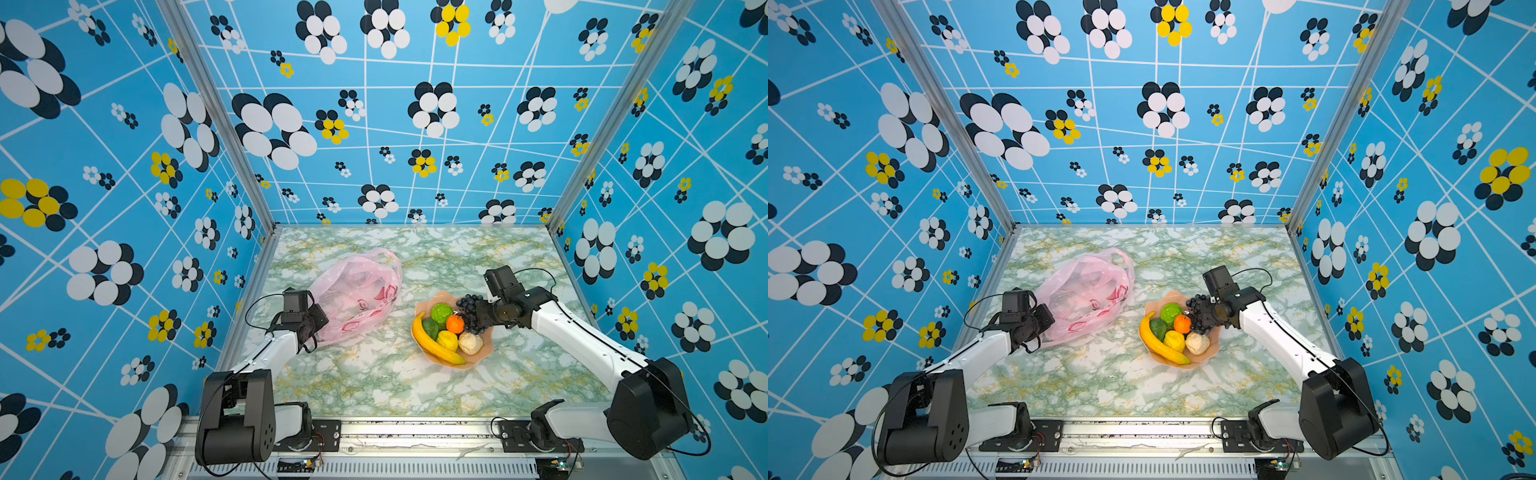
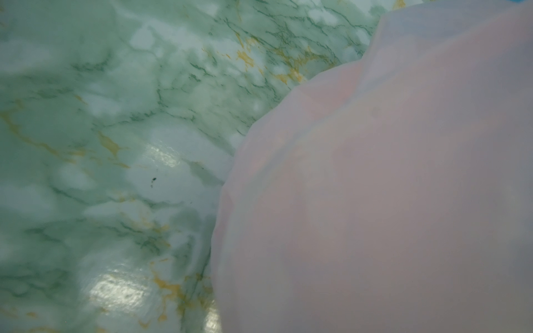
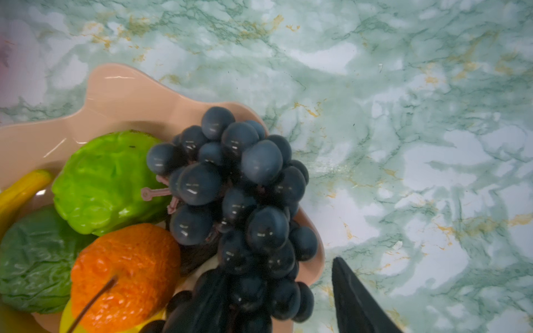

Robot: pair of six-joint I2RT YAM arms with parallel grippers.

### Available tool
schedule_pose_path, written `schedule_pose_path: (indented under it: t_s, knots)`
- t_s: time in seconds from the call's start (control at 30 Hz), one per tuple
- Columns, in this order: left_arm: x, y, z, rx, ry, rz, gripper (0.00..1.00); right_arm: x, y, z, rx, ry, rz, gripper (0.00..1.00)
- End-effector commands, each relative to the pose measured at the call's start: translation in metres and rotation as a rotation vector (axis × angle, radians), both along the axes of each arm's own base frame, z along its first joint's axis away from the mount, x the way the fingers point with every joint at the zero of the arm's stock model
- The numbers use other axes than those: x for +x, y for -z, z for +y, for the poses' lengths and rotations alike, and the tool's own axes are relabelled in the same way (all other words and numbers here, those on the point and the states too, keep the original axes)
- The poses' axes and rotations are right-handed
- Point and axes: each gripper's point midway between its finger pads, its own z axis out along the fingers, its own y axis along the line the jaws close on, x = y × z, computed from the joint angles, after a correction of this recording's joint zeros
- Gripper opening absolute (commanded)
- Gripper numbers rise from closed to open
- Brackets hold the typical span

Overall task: Take the fake fruits out of the plastic bag
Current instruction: 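Lower the grapes onto the fruit in the peach bowl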

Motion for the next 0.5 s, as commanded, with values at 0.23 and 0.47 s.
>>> schedule_pose_path:
  t_s: [0.23, 0.47]
  knots:
    - [0.002, 0.002, -0.004, 0.001, 0.030, -0.004, 0.01, -0.012, 0.001, -0.005, 0.010, 0.022, 0.027, 0.61]
    - [0.013, -0.007, -0.023, -0.002, 0.085, -0.009, 0.01, -0.009, -0.019, -0.004, 0.026, 0.025, -0.015, 0.70]
